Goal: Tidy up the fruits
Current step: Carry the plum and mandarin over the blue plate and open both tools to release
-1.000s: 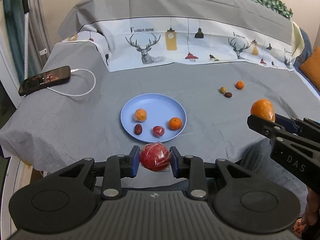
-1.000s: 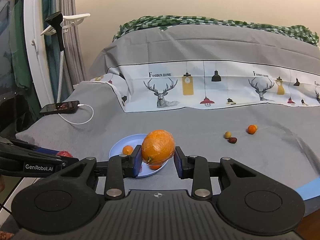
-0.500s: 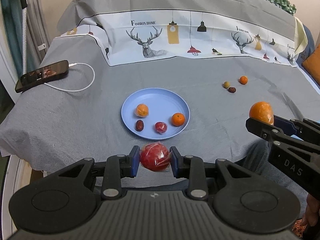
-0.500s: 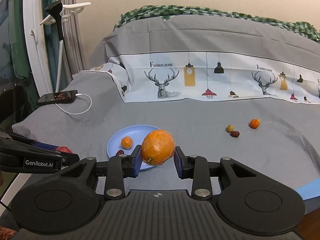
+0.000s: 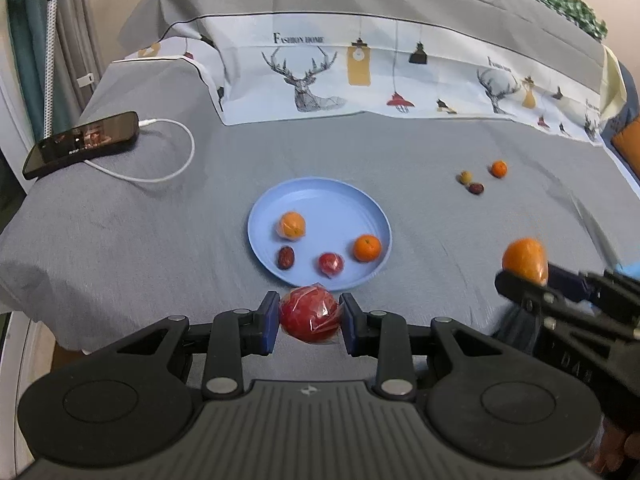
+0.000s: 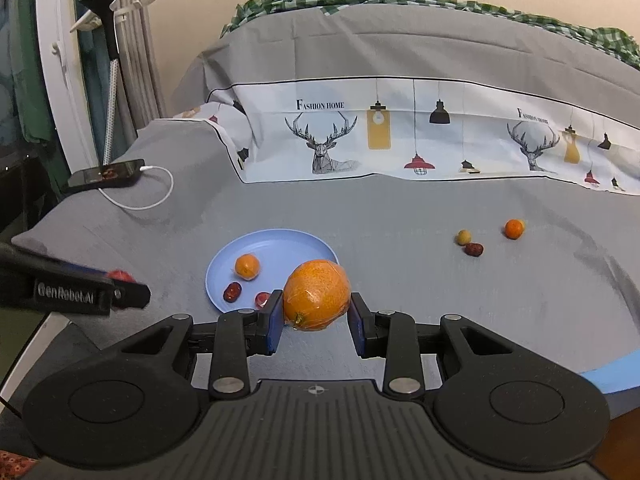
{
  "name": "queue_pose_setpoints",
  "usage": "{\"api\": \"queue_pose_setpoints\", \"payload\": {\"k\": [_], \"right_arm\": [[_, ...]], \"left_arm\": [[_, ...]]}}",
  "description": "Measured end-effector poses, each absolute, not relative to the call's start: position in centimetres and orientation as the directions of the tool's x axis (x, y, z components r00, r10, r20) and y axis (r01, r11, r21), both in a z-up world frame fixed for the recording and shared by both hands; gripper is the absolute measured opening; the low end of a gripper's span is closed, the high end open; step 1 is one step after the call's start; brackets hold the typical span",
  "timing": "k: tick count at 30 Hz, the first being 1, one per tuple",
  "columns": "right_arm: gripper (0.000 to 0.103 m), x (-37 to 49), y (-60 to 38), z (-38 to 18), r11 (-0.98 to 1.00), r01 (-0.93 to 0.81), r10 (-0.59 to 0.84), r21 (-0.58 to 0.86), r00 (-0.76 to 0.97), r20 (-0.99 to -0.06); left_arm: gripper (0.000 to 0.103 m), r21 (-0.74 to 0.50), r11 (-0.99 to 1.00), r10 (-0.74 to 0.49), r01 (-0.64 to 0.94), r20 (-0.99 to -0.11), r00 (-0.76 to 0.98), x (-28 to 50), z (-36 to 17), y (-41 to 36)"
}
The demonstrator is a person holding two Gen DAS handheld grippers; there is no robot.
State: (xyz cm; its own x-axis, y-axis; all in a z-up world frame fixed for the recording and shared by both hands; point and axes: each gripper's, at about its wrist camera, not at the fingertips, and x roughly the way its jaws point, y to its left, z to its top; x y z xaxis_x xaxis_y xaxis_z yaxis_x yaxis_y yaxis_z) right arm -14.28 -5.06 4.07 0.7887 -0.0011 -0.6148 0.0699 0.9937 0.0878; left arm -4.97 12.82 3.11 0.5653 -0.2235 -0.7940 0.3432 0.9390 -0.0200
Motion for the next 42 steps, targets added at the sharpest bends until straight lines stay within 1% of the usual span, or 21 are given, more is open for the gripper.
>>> {"api": "queue_pose_setpoints", "payload": {"k": [8,16,22,29,35,36,37,38,39,40,41,42], "right_arm": [[0.035,-10.9,-4.3,2.5,0.999,0.033,-0.002,0.037,0.771,-0.637],[0.035,-5.0,-3.4,-0.4,0.999,-0.001,0.034,0.049,0.725,-0.688],[0.035,-0.4,-3.3,-2.6,0.997,-0.016,0.064,0.073,0.689,-0.722],[0.035,3.8,-3.4,-5.9,0.998,-0.013,0.059,0.066,0.642,-0.765],[0.036,6.0,-3.5,-8.1,0.998,-0.007,0.055,0.063,0.609,-0.791],[0.036,6.3,-3.5,-8.3,0.998,-0.009,0.056,0.064,0.607,-0.793],[0.040,6.5,-3.5,-8.3,0.998,-0.007,0.051,0.059,0.610,-0.791],[0.056,6.8,-3.6,-8.2,0.999,-0.006,0.044,0.051,0.612,-0.789],[0.069,6.9,-3.7,-8.1,0.999,-0.004,0.036,0.043,0.615,-0.787],[0.086,6.9,-3.8,-7.7,0.999,0.001,0.028,0.037,0.622,-0.782],[0.094,6.7,-4.0,-7.2,0.999,0.014,0.013,0.029,0.637,-0.771],[0.094,6.4,-4.2,-6.7,0.999,0.023,0.002,0.023,0.649,-0.761]], "left_arm": [[0.035,-0.030,0.949,-0.212,0.313,-0.796,0.567,0.0,2.7,12.3],[0.035,-0.016,0.938,-0.217,0.348,-0.808,0.548,5.5,0.6,9.4],[0.035,-0.004,0.932,-0.205,0.361,-0.829,0.520,9.8,-2.6,7.7],[0.035,0.037,0.929,-0.153,0.368,-0.868,0.473,14.3,-7.0,6.1],[0.036,0.070,0.923,-0.125,0.377,-0.876,0.466,16.6,-9.3,5.3],[0.042,0.083,0.924,-0.116,0.374,-0.870,0.480,16.8,-9.5,5.2],[0.049,0.096,0.921,-0.114,0.379,-0.860,0.497,16.9,-9.6,5.0],[0.070,0.109,0.918,-0.113,0.382,-0.850,0.514,17.0,-9.5,4.9],[0.095,0.118,0.917,-0.109,0.380,-0.843,0.527,16.9,-9.2,4.9],[0.103,0.127,0.921,-0.102,0.369,-0.834,0.542,16.7,-8.8,5.0],[0.102,0.128,0.924,-0.104,0.360,-0.823,0.559,16.4,-8.2,5.1],[0.102,0.127,0.924,-0.108,0.360,-0.817,0.567,16.1,-7.7,5.2]]}}
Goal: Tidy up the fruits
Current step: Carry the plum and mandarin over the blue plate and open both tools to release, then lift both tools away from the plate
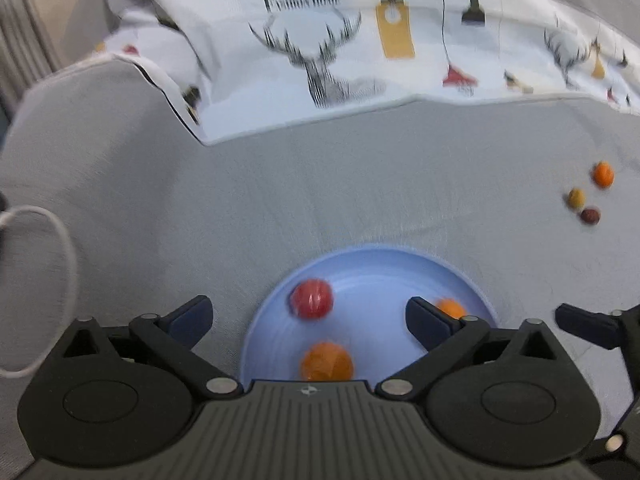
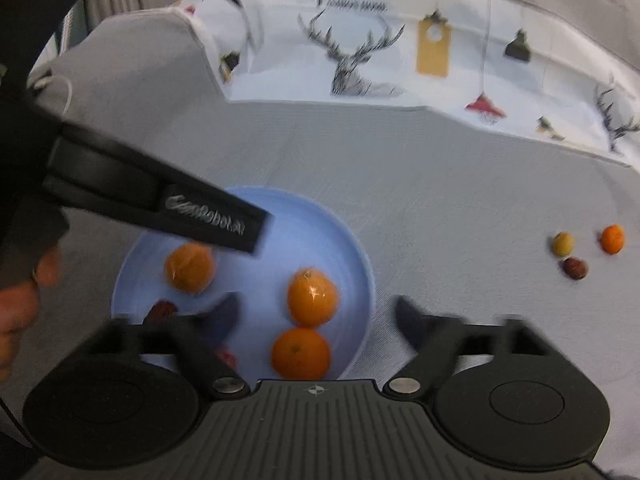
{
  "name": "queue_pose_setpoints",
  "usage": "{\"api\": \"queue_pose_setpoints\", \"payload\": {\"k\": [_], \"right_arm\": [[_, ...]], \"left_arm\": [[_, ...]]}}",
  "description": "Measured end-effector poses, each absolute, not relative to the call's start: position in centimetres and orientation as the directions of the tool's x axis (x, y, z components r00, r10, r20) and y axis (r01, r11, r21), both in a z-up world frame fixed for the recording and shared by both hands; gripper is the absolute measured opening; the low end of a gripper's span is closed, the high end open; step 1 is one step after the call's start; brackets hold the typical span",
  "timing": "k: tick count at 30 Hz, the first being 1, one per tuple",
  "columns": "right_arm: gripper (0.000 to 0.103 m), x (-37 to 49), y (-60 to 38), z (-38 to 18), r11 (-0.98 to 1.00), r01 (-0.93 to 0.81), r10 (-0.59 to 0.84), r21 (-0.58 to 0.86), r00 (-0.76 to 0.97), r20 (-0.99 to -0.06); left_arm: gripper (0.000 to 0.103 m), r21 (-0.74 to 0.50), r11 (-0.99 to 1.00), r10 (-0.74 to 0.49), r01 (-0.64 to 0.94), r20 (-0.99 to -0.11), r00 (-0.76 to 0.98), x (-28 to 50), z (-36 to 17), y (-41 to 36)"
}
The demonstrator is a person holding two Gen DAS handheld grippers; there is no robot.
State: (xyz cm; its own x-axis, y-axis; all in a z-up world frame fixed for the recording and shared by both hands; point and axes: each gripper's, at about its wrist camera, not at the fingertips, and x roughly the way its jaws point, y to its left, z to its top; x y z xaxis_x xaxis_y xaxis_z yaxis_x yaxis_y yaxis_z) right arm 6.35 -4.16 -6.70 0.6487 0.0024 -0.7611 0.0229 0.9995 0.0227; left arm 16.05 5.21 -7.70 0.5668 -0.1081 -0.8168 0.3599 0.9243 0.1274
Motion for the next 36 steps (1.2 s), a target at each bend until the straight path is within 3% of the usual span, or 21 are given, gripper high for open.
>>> {"api": "queue_pose_setpoints", "payload": {"k": [8,18,36], "right_arm": [[0.100,-1.5,-6.1,-2.0,0.997,0.040,0.021,0.060,0.638,-0.770],[0.102,-10.3,-6.3,3.9,0.991,0.069,0.016,0.112,0.779,-0.626],[0.102,-16.9,-5.8,7.2,0.992,0.061,0.008,0.114,0.850,-0.527]], "left_arm": [[0.103,0.143,0.931,-0.067,0.335,-0.836,0.545,9.8,-3.3,8.4],[0.103,0.088,0.956,-0.073,0.279,-0.852,0.518,1.1,0.4,11.3],[0.103,0.078,0.958,-0.106,0.275,-0.796,0.595,-7.1,4.4,11.3]]}}
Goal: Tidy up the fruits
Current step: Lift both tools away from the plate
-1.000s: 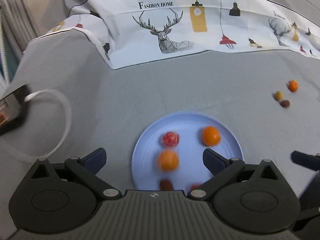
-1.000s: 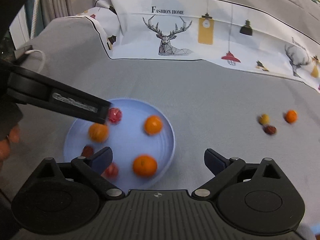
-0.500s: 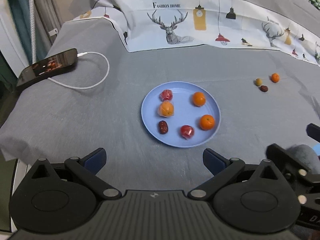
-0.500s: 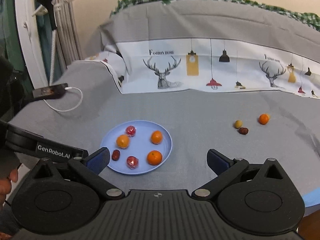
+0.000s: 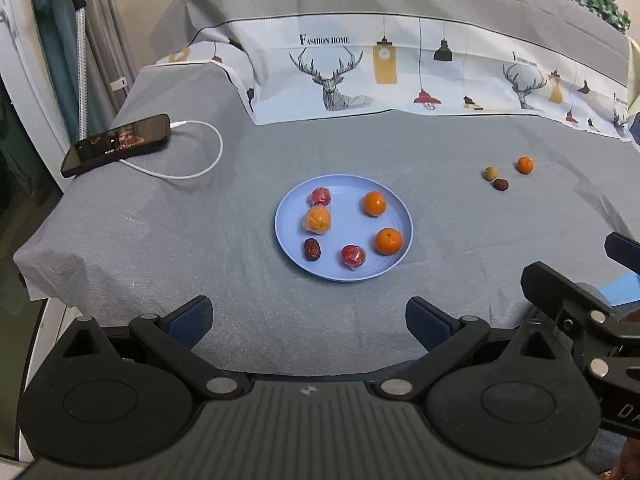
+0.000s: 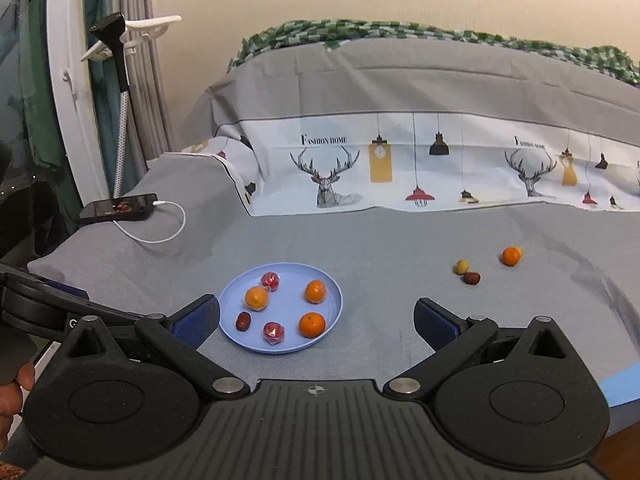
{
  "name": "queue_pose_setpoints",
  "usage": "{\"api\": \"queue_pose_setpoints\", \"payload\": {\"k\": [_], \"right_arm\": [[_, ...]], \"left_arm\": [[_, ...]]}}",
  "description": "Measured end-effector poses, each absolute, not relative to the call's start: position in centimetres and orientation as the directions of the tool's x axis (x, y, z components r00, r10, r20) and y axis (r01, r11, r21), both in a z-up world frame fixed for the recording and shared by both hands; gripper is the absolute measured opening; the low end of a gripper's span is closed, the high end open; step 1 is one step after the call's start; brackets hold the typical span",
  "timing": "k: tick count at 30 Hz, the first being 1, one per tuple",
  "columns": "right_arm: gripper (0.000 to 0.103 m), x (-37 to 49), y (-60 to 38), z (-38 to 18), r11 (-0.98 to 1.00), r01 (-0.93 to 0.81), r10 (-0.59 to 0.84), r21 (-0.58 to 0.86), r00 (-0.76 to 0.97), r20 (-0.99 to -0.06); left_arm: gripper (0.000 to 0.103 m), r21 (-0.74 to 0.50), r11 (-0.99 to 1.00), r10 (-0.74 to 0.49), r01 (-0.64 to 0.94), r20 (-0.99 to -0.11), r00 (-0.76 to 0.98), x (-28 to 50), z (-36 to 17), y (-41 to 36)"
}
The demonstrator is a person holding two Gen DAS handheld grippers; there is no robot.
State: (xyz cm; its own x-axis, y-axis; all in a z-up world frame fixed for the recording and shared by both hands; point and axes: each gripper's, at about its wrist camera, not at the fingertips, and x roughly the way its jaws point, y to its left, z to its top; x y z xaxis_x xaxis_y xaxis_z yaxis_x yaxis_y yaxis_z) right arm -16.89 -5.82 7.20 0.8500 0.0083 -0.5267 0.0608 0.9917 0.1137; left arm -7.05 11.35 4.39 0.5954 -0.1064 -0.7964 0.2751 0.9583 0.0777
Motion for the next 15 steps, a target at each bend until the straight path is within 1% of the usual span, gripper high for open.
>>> {"api": "queue_pose_setpoints", "payload": {"k": [7,15], "right_arm": [[0.102,-17.65,-5.79,7.61,0.992,0.060,0.003,0.106,0.859,-0.512],[0.102,-17.33,-5.87,7.28,0.991,0.067,0.006,0.120,0.851,-0.526]], "left_arm": [[0.103,0.079,0.955,-0.118,0.285,-0.781,0.614,-7.80,5.10,11.13],[0.103,0.087,0.955,-0.112,0.283,-0.778,0.618,-7.87,5.09,11.24]]}}
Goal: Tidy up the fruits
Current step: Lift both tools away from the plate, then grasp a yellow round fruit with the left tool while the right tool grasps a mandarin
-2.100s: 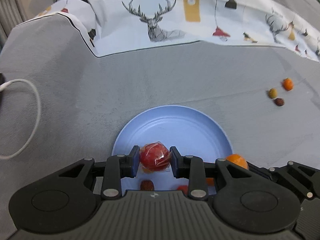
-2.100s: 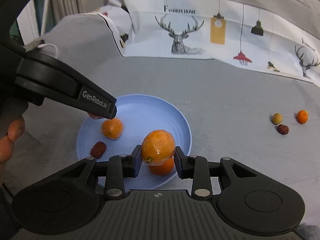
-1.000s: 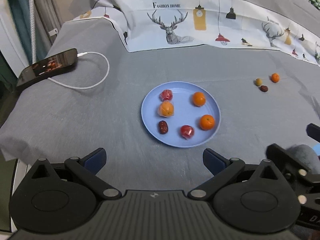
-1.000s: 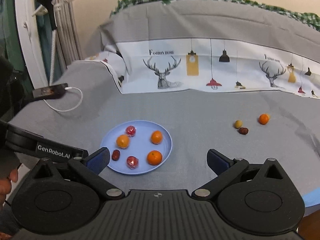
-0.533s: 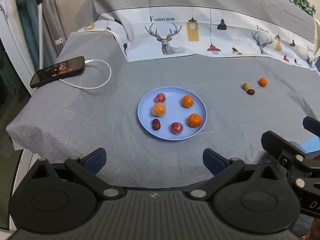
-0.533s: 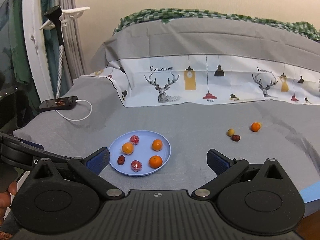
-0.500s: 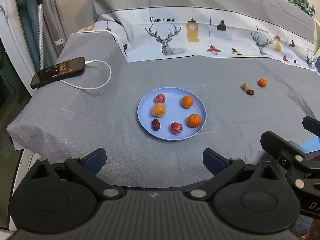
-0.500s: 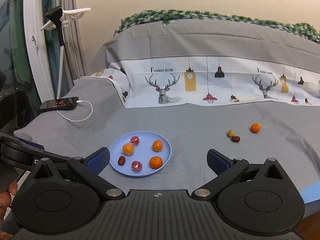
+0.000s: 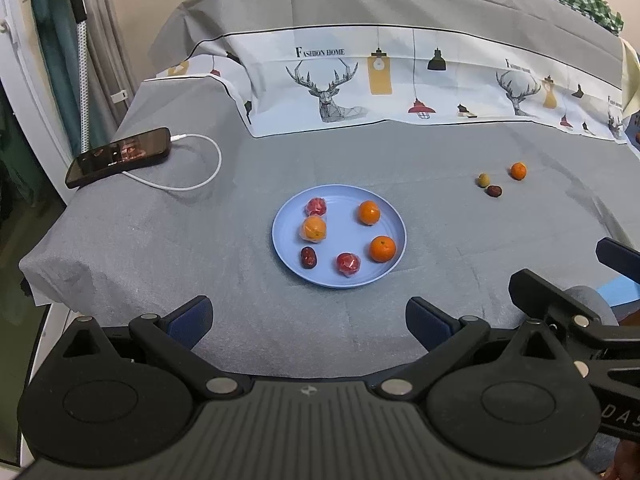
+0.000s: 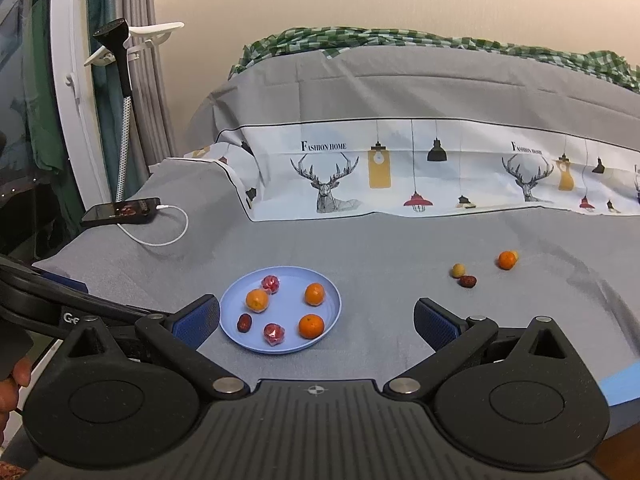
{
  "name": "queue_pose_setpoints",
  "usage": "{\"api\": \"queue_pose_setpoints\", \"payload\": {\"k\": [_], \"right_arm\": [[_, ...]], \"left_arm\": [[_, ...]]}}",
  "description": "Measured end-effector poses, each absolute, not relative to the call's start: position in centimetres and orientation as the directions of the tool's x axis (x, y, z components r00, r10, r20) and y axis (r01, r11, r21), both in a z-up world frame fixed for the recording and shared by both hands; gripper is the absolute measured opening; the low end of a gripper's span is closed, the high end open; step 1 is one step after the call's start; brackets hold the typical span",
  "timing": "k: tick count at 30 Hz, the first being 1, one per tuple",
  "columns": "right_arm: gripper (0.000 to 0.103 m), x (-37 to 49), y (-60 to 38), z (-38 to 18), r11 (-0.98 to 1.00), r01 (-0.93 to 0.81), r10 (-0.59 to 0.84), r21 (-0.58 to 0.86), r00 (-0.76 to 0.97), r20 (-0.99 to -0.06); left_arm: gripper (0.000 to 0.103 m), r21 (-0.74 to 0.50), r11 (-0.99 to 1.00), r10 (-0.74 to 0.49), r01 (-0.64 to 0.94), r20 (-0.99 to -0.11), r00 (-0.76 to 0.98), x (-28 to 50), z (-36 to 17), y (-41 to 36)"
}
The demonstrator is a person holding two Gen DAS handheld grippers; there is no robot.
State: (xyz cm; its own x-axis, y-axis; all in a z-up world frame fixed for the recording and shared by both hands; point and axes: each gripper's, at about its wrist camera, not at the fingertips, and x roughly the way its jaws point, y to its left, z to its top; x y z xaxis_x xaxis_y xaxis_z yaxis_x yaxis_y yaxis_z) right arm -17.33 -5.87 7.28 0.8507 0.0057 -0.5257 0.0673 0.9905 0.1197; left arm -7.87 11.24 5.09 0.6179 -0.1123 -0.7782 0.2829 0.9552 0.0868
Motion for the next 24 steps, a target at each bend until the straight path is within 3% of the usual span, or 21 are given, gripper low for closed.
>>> {"api": "queue_pose_setpoints", "payload": {"k": [24], "right_arm": [[0.102,-15.1,-7.0,5.0,0.984,0.058,0.051,0.168,0.814,-0.579]], "left_arm": [[0.103,0.098,0.959,-0.076,0.264,-0.812,0.579,-5.8,3.8,10.8]]}}
